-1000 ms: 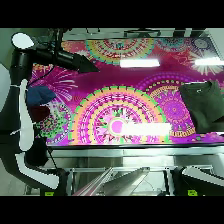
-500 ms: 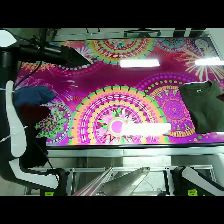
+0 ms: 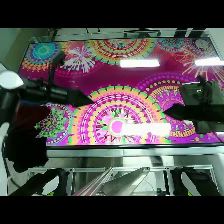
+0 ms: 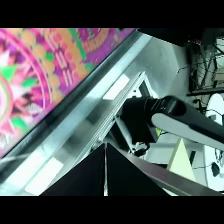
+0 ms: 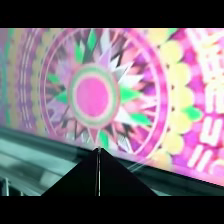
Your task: Fold the shirts.
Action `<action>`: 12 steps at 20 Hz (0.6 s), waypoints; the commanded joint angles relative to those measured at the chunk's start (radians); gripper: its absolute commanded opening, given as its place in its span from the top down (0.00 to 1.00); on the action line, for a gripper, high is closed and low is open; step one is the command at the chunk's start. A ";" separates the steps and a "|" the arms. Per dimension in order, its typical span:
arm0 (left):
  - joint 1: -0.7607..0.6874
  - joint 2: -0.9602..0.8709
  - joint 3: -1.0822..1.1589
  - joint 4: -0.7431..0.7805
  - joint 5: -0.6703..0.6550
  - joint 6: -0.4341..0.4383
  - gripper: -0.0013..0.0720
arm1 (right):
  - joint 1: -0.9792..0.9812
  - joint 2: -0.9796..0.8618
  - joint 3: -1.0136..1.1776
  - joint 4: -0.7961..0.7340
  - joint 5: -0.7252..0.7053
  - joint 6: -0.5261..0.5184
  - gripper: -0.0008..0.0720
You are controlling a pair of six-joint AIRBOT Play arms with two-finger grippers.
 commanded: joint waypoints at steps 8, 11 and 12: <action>-0.018 0.198 -0.292 0.033 0.127 0.005 0.97 | 0.151 0.018 -0.094 0.028 0.007 -0.006 0.96; -0.018 0.198 -0.292 0.032 0.125 0.005 0.97 | 0.151 0.018 -0.094 0.028 0.007 -0.006 0.96; -0.018 0.198 -0.292 0.032 0.125 0.005 0.97 | 0.151 0.018 -0.094 0.028 0.007 -0.006 0.96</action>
